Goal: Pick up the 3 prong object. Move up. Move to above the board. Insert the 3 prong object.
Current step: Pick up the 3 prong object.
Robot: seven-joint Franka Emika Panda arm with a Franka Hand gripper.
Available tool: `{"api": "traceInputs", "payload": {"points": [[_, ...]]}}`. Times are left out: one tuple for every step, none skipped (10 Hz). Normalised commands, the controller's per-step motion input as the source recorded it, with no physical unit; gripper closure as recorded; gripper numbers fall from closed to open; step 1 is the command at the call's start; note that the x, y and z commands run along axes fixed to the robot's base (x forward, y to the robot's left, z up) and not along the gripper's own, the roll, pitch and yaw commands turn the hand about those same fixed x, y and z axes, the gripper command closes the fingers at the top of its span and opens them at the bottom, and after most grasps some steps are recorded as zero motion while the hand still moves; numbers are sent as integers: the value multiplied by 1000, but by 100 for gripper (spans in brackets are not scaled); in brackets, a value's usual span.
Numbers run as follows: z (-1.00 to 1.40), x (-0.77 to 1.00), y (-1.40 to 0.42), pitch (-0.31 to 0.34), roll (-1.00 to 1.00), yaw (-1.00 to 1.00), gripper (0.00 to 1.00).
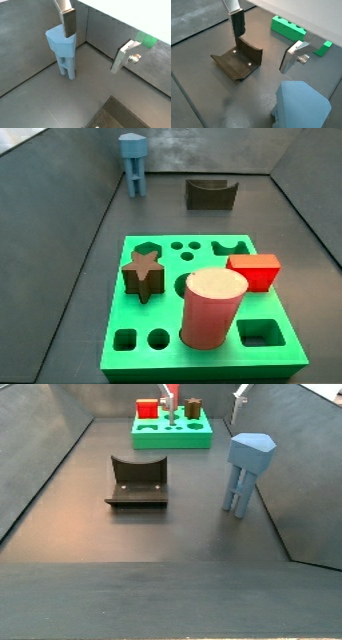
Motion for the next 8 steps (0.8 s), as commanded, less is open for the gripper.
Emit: {"api": "traceInputs", "payload": {"points": [[0, -211, 49, -17, -9, -9, 0], [31, -309, 120, -23, -17, -37, 0], [100, -323, 169, -11, -24, -66, 0], [169, -314, 157, -10, -29, -91, 0], [183, -291, 157, -43, -66, -100, 0], [149, -289, 146, -54, -70, -111, 0], [86, -331, 146, -66, -66, -134, 0], [49, -280, 126, -91, -71, -343, 0]]}}
